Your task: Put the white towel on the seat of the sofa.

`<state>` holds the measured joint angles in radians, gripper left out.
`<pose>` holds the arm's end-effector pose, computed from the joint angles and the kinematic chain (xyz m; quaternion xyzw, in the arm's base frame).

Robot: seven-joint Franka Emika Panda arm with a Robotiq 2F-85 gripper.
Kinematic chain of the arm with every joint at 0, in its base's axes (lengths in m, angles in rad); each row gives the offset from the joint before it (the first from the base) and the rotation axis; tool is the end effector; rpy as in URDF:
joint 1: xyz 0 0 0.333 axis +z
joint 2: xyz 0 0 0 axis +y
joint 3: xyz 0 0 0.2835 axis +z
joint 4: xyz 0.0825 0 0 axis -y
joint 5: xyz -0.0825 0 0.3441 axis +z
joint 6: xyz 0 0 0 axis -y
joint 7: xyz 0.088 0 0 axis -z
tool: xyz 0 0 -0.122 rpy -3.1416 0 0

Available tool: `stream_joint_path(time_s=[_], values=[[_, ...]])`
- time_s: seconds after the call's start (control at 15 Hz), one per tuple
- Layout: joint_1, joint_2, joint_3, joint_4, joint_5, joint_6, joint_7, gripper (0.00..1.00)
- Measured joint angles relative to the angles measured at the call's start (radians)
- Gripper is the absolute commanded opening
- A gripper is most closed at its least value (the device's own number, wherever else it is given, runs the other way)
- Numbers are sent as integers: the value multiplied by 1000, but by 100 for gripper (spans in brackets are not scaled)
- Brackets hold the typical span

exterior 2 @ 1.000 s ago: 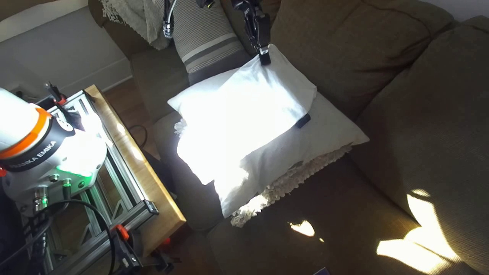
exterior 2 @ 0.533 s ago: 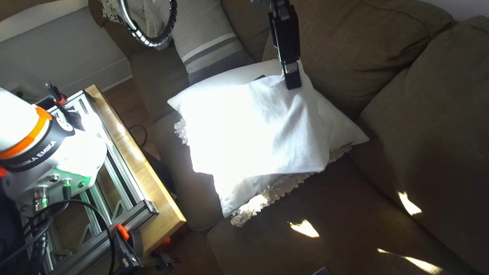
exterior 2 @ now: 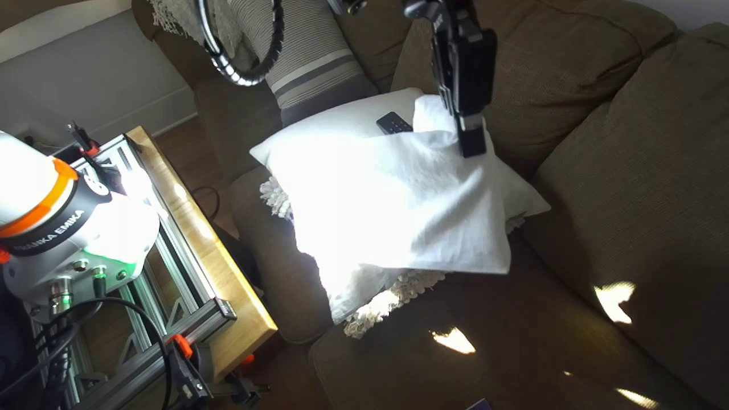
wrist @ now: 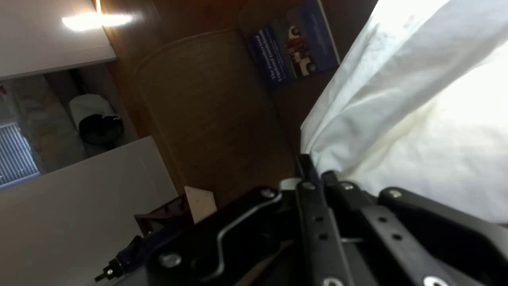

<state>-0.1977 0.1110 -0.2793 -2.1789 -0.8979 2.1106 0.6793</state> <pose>0.4287 -0.2732 0.3257 0.8858 -0.2744 -0.0450 0.3716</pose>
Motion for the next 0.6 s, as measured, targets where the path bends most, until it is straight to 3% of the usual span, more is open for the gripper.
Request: stream_joint_path(time_s=[0.33, 0.6], values=[[-87, 117, -63, 180, -49, -90, -261, 1], [-130, 234, -72, 352, -9, -135, -356, 3]])
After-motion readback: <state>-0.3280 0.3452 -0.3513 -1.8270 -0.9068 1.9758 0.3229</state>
